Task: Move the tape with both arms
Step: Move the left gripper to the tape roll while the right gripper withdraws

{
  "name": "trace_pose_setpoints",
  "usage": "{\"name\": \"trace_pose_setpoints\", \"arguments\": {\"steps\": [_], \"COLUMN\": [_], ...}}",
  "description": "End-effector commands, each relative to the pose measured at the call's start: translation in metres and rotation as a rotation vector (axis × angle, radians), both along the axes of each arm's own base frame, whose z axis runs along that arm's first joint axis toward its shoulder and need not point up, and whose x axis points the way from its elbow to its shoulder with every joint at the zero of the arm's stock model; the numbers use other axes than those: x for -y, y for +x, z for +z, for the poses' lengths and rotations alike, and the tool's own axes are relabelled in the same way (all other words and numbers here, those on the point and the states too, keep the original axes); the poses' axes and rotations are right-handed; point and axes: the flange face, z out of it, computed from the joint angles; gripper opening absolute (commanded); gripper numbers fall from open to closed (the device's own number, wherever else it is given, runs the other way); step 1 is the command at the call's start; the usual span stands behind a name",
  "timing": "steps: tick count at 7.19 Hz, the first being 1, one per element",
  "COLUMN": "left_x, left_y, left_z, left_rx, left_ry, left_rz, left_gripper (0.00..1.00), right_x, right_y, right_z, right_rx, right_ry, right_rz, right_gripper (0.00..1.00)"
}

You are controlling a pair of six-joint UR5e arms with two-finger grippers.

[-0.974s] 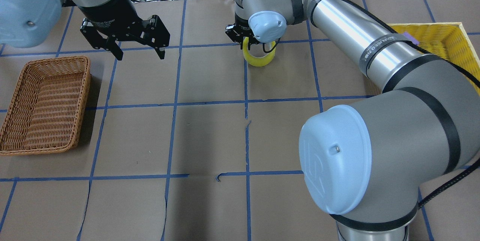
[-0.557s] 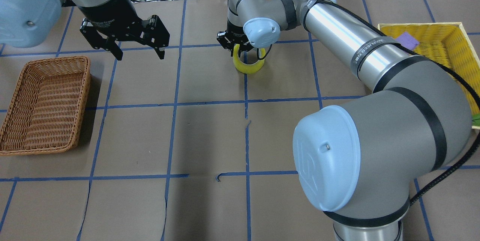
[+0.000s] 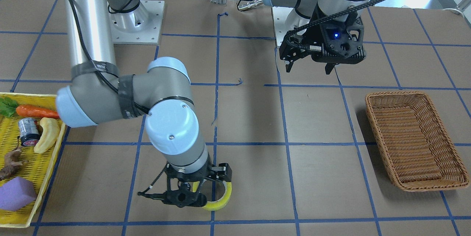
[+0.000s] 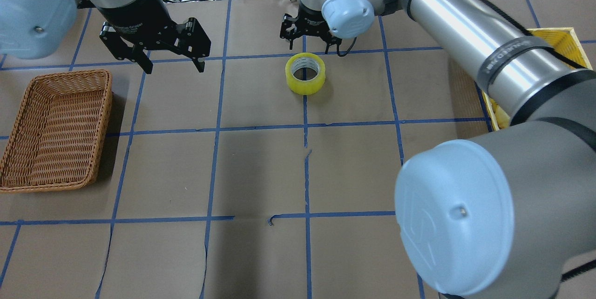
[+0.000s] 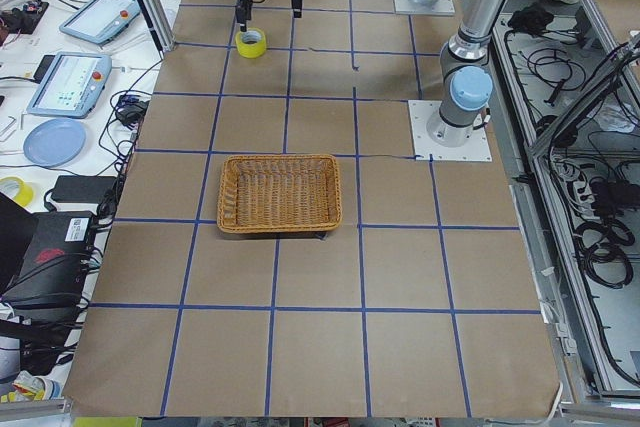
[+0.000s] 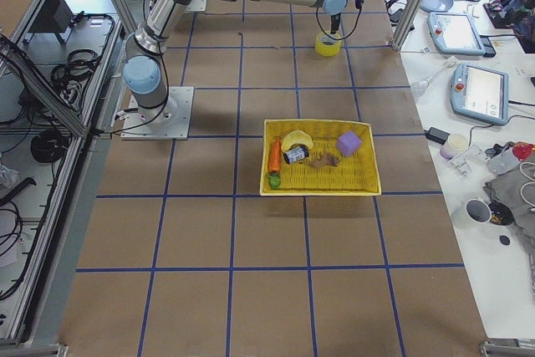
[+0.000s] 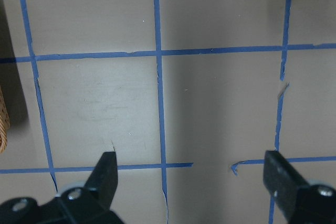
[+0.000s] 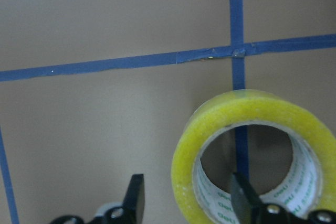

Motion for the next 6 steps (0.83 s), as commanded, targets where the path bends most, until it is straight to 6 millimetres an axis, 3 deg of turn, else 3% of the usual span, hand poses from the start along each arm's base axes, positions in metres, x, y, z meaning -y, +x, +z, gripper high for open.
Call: {"name": "trace_pose_setpoints", "arguments": {"steps": [1,2,3,4,6], "left_x": [0.03,0.048,0.062,0.085,0.122], "left_y": [-0.005,-0.011,-0.021,-0.046,-0.079], "left_z": [-0.007,-0.023,-0.045,-0.071,-0.147], "left_rx": [-0.018,-0.044,-0.062,-0.098,-0.128], "left_ry": [-0.121,-0.147,-0.132,-0.192,-0.195], "left_rz": [0.014,0.039,0.058,0.066,0.101], "left_gripper": [1.0,1.0,1.0,1.0,1.0], "right_x": [-0.038,-0.076,-0.12,-0.166,-0.199], "right_y": [-0.121,-0.155,-0.173,-0.18,-0.176], "right_z": [0.079,0.106,0.122,0.126,0.151], "right_rx": [-0.056,-0.062,-0.068,-0.141,-0.128], "right_ry": [-0.018,-0.016,-0.012,0.057,0.051], "right_rz": [-0.003,-0.014,-0.023,-0.02,-0.023], "right_gripper": [1.0,1.0,1.0,1.0,1.0]}}
